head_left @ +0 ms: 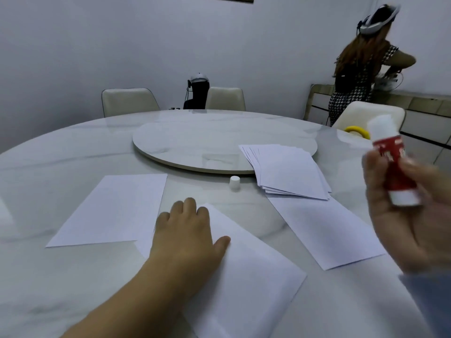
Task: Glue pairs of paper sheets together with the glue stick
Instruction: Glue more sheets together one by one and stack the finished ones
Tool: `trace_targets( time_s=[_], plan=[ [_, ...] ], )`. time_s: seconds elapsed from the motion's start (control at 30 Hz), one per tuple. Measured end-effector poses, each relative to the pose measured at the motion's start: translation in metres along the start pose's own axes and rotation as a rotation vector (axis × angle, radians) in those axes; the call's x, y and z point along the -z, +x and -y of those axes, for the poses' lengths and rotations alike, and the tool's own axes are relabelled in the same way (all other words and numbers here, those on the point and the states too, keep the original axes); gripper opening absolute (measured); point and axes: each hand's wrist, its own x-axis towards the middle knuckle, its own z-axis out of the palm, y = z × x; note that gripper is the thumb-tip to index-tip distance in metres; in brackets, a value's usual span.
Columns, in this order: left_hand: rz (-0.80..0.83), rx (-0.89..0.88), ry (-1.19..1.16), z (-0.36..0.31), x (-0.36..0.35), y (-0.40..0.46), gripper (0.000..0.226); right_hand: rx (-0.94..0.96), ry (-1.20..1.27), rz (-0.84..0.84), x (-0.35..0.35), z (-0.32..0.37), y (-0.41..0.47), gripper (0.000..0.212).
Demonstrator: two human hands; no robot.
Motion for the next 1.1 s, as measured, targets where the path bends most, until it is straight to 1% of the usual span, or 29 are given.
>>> trace_targets(
  time_s=[0.03, 0.07, 0.1, 0.13, 0.17, 0.23, 0.3, 0.37, 0.4, 0.47, 0.57, 0.6, 0.67, 0.7, 0.73, 0.77, 0.83, 0.87, 0.9, 0.93, 1.0, 1.03, 1.07, 1.1],
  plan=[
    [-0.009, -0.056, -0.074, 0.003, 0.001, 0.001, 0.042, 0.013, -0.005, -0.081, -0.003, -0.002, 0.011, 0.040],
    [0.018, -0.123, -0.185, 0.006, 0.002, 0.002, 0.038, 0.003, -0.043, -0.105, -0.007, -0.008, 0.022, 0.032],
    [0.075, -0.187, -0.302, 0.008, 0.004, 0.003, 0.033, -0.022, -0.134, -0.087, -0.013, -0.017, 0.033, 0.016],
    [0.142, -0.237, -0.384, 0.010, 0.007, 0.003, 0.030, -0.047, -0.263, -0.057, -0.016, -0.027, 0.043, 0.010],
    [0.181, -0.269, -0.403, 0.012, 0.009, 0.002, 0.030, -0.071, -0.404, -0.033, -0.019, -0.039, 0.053, 0.012],
    [0.139, -0.276, -0.297, 0.015, 0.008, 0.003, 0.033, -0.094, -0.669, -0.054, -0.019, -0.069, 0.069, 0.021],
    [0.064, -0.226, -0.178, 0.017, 0.007, 0.004, 0.037, -0.104, -0.997, -0.069, -0.014, -0.099, 0.080, 0.026],
    [0.027, -0.166, -0.140, 0.018, 0.007, 0.005, 0.039, -0.147, -1.274, -0.047, -0.006, -0.125, 0.086, 0.025],
    [0.020, -0.147, -0.149, 0.019, 0.006, 0.005, 0.039, -0.156, -1.372, -0.049, -0.001, -0.135, 0.089, 0.026],
    [0.024, -0.131, -0.180, 0.019, 0.005, 0.005, 0.038, -0.138, -1.455, -0.059, 0.004, -0.145, 0.093, 0.029],
    [0.011, -0.131, -0.183, 0.018, 0.003, 0.005, 0.038, -0.130, -1.482, -0.021, 0.002, -0.152, 0.093, 0.032],
    [0.008, -0.129, -0.179, 0.018, 0.003, 0.005, 0.038, -0.145, -1.467, -0.021, 0.000, -0.151, 0.092, 0.037],
    [0.007, -0.121, -0.177, 0.020, 0.002, 0.005, 0.038, -0.205, -1.441, -0.048, -0.003, -0.131, 0.088, 0.056],
    [0.005, -0.117, -0.178, 0.022, 0.001, 0.005, 0.038, -0.237, -1.488, -0.035, -0.002, -0.112, 0.086, 0.065],
    [0.000, -0.112, -0.180, 0.023, 0.001, 0.005, 0.038, -0.285, -1.602, 0.028, -0.001, -0.088, 0.080, 0.071],
    [-0.005, -0.106, -0.184, 0.024, 0.001, 0.006, 0.038, -0.383, -1.759, 0.127, 0.001, -0.062, 0.072, 0.077],
    [-0.011, -0.101, -0.195, 0.022, 0.000, 0.007, 0.038, -0.682, -2.069, 0.321, 0.007, -0.023, 0.045, 0.095],
    [-0.011, -0.103, -0.197, 0.020, 0.000, 0.008, 0.038, -0.781, -2.171, 0.383, 0.012, -0.012, 0.029, 0.100],
    [-0.010, -0.103, -0.197, 0.018, 0.000, 0.008, 0.038, -0.784, -2.205, 0.399, 0.017, -0.007, 0.016, 0.096],
    [-0.009, -0.103, -0.194, 0.017, -0.001, 0.007, 0.037, -0.707, -2.199, 0.398, 0.022, -0.005, 0.005, 0.081],
    [-0.008, -0.103, -0.198, 0.017, -0.001, 0.006, 0.036, -0.445, -2.122, 0.381, 0.031, -0.004, -0.005, 0.034],
    [-0.004, -0.101, -0.204, 0.017, 0.000, 0.005, 0.036, -0.333, -2.106, 0.368, 0.035, -0.003, -0.007, 0.026],
    [-0.002, -0.101, -0.209, 0.018, 0.001, 0.004, 0.035, -0.257, -2.093, 0.333, 0.039, 0.000, -0.008, 0.033],
    [0.001, -0.101, -0.213, 0.019, 0.002, 0.003, 0.034, -0.221, -2.047, 0.283, 0.043, 0.002, -0.008, 0.040]
  ],
)
